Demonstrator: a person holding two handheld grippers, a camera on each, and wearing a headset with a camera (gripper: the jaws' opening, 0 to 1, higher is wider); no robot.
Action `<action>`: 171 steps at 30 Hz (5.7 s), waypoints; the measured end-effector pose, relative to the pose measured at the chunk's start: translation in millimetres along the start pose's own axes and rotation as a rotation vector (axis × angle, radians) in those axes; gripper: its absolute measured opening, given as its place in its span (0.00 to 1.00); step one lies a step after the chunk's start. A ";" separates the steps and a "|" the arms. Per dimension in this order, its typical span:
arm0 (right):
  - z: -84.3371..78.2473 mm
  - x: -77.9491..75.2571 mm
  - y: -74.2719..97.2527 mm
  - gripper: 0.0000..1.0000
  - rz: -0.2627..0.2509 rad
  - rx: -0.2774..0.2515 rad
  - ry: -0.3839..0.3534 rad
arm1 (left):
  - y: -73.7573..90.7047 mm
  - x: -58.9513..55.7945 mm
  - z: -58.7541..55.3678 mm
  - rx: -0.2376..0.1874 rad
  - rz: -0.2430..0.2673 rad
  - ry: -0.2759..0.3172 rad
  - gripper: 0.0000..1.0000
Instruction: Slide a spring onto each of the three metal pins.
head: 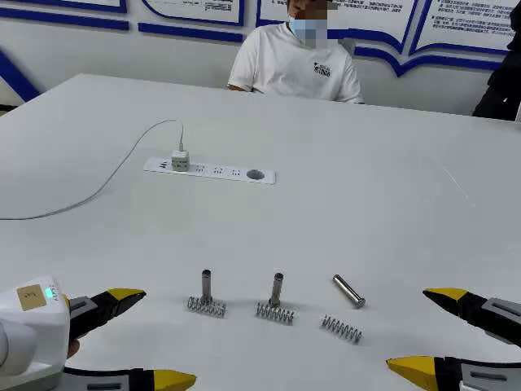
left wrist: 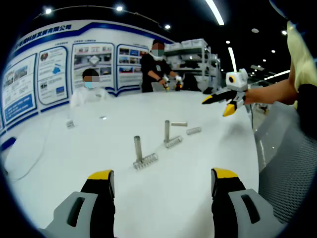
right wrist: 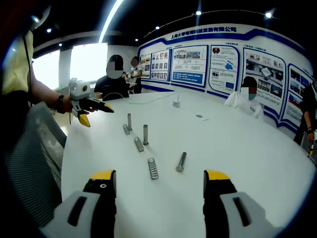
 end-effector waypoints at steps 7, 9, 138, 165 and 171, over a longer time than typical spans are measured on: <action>-2.0 0.0 -2.8 0.73 0.004 0.001 -0.012 | 0.5 -0.3 -1.5 0.001 0.005 0.008 0.81; -3.6 -0.5 -4.1 0.73 0.006 0.005 -0.016 | 0.1 -0.6 -2.3 0.002 0.006 0.009 0.81; 13.1 -36.8 -111.9 0.09 -0.249 0.289 -0.202 | -1.2 -3.7 10.0 -0.021 0.011 -0.002 0.77; 13.2 -23.7 -90.0 0.09 -0.256 0.274 -0.182 | -0.5 -4.9 16.2 -0.032 0.001 -0.015 0.77; 12.9 -22.6 -87.9 0.09 -0.253 0.273 -0.176 | -0.6 -4.6 15.6 -0.033 -0.002 -0.016 0.77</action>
Point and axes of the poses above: the centre of the closed fingertips' face, and the gripper's own axes: y roughly backward along the fingers, x roughly to its left, z roughly out of its top, the point moved 9 cm from there along y, roughly backward along the fingers, and after that the axes turned 12 degrees about -x, right-handed, at the moved point
